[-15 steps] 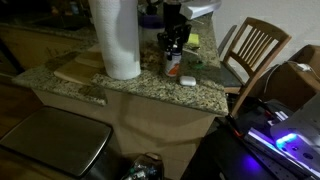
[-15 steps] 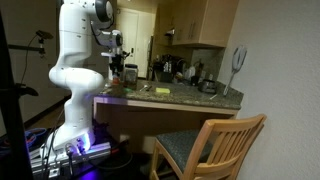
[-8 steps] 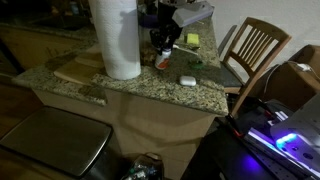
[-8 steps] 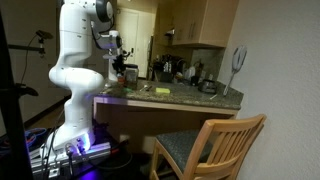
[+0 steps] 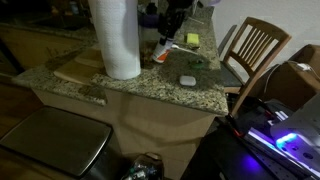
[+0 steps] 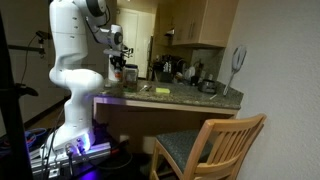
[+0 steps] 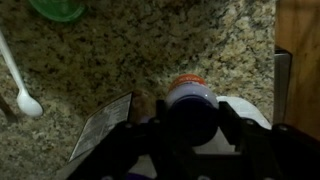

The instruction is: Take the white bottle and put it on top of the clear bottle

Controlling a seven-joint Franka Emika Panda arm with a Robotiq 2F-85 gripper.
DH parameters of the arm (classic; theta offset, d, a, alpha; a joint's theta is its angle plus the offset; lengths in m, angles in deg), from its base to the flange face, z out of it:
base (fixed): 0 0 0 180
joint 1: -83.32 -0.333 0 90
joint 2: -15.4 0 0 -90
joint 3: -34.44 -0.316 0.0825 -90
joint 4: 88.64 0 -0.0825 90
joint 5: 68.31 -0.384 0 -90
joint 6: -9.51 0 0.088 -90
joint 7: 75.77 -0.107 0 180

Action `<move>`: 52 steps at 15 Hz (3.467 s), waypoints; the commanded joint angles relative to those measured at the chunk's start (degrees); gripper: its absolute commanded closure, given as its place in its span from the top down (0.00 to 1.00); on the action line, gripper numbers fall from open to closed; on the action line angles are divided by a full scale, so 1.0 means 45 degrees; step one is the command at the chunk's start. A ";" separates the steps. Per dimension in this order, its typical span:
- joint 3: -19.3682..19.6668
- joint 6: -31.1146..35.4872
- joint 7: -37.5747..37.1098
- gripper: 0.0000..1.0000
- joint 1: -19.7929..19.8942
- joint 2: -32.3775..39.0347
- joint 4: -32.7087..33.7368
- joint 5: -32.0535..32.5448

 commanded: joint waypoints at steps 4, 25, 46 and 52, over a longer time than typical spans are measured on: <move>0.1445 -0.1467 0.4422 0.29 -0.0016 -0.5345 -0.1957 -0.2076; -0.0379 -0.6898 0.2059 0.54 0.0871 -0.5290 0.4747 0.1158; -0.0247 -0.7277 0.1924 0.29 0.1169 0.1343 0.7385 0.2583; -0.0253 -0.7193 0.1988 0.29 0.0889 0.2237 0.8176 0.3393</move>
